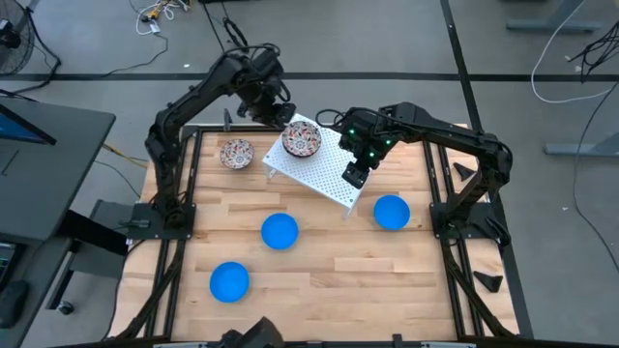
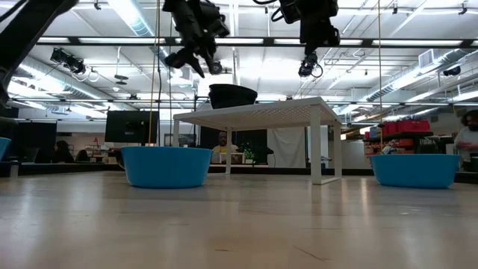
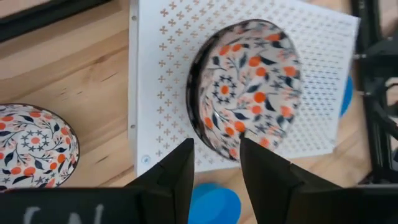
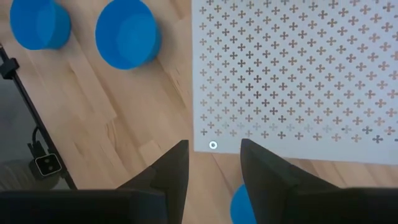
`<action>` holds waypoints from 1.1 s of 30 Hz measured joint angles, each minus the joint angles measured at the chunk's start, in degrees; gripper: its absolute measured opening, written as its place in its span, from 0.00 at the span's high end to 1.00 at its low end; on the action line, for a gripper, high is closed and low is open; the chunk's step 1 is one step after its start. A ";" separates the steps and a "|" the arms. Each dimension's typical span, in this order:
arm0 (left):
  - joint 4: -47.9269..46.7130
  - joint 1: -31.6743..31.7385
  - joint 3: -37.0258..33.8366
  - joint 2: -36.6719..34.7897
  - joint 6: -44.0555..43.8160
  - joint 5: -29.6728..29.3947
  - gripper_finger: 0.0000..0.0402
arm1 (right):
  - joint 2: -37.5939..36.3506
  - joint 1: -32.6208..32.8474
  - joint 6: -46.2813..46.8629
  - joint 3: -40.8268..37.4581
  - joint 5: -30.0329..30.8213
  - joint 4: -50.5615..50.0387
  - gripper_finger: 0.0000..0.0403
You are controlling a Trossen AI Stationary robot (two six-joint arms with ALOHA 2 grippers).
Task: Pick & Place Mini bowls
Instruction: Stack the white patterned bowl on top of the other white patterned bowls on the shelf
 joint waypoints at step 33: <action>-7.60 -22.70 -0.02 -25.20 25.68 -4.64 0.66 | 0.00 0.02 -1.46 0.00 -0.02 2.94 0.64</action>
